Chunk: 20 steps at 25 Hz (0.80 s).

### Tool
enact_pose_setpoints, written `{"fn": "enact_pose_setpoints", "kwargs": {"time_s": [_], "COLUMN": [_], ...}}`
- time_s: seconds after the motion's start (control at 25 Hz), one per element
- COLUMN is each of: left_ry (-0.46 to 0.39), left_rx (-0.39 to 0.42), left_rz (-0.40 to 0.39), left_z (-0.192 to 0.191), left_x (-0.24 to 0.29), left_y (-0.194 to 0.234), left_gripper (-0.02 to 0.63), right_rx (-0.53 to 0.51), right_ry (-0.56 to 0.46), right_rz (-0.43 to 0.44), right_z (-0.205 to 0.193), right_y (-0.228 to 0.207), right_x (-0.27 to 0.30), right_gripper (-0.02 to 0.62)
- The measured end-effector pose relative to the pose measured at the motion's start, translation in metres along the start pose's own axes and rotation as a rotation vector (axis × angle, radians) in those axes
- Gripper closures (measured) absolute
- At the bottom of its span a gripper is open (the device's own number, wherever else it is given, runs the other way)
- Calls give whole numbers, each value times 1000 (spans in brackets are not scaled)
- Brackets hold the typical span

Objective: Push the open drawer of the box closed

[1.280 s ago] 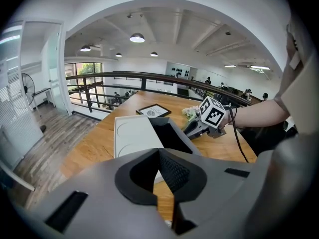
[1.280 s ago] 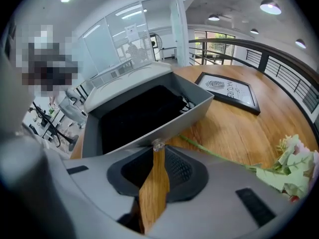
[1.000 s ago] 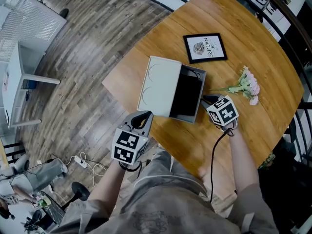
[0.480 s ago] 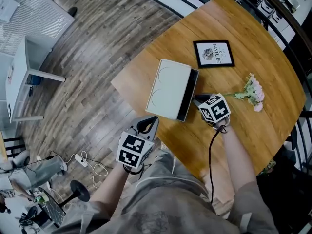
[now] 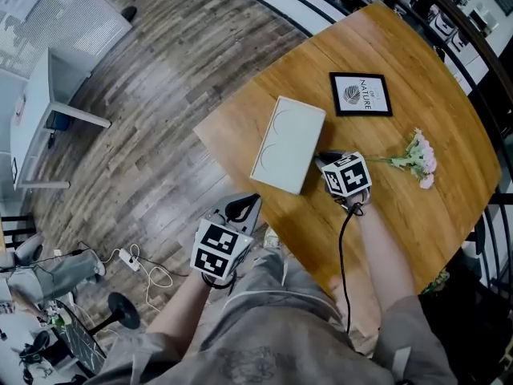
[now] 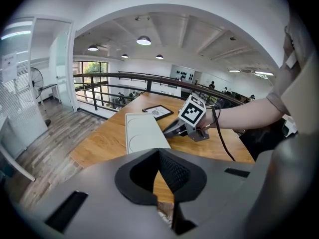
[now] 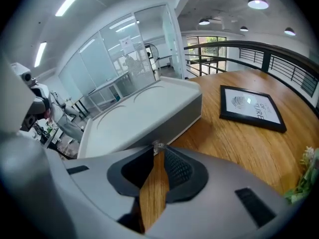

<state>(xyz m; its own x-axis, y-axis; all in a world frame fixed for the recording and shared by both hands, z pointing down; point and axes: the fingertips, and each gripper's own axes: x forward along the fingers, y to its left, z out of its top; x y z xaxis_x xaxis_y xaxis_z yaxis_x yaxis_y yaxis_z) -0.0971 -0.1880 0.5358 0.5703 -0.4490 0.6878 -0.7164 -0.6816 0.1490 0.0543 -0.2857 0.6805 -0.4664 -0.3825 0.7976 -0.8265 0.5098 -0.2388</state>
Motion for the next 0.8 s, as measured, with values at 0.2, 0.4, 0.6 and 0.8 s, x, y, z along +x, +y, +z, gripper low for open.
{"fn": "enact_pose_setpoints", "kwargs": {"time_s": [0.2, 0.4, 0.6, 0.8], "left_ry": [-44, -142, -295, -424], "left_rx": [29, 90, 77, 182], "left_rz": [25, 84, 70, 62], "left_z": [10, 55, 116, 170], "left_x": [-18, -42, -76, -119], "left_y": [12, 33, 31, 11], "left_gripper": [591, 591, 591, 591], "right_rx": [42, 8, -57, -127], "right_ry": [-111, -275, -430, -582], "right_rz": [-5, 8, 3, -11], "right_z": [29, 77, 115, 137], "right_y": [7, 23, 52, 88], "right_x": [-44, -120, -197, -277], "right_gripper": [520, 538, 541, 545]}}
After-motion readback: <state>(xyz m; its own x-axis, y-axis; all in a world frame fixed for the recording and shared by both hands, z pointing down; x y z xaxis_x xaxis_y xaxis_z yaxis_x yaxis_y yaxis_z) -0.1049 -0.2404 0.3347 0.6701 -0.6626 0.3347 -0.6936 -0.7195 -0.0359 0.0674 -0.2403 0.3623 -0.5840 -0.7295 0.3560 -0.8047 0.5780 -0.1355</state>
